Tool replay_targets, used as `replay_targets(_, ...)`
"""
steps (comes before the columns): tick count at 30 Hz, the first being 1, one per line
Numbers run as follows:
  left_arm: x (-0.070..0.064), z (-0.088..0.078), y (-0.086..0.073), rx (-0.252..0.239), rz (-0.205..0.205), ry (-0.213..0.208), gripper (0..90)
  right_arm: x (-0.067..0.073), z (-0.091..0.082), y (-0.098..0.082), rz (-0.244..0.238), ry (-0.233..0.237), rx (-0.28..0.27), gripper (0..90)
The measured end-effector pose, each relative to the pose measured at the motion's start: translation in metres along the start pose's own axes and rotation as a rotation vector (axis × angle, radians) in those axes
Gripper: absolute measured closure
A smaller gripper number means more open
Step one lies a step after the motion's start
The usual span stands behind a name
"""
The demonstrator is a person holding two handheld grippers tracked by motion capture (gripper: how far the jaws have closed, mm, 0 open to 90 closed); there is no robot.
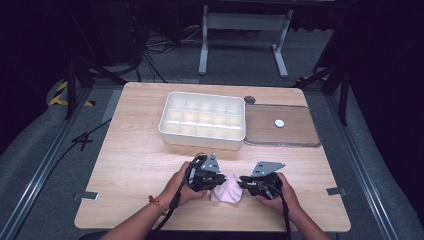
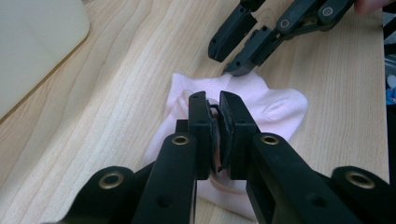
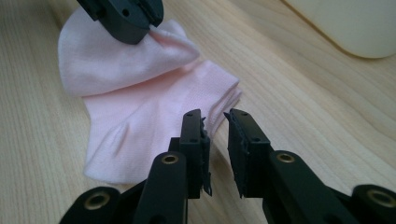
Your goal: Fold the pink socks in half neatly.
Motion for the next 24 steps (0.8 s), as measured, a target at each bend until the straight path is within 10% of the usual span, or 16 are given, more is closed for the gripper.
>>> replay_targets(24, -0.011, 0.018, 0.013, 0.026, 0.049, 0.024, 85.1, 0.006, 0.003, -0.001, -0.007, 0.046, 0.015, 78.3)
Point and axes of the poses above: each handheld gripper's, and its own axes: z roughly forward along the jaws, y roughly out of its top, x roughly to its left, the point moved 10 cm from there along z, roughly forward along the jaws, and after that the axes turned 8 degrees about x, right-handed, at the moved point
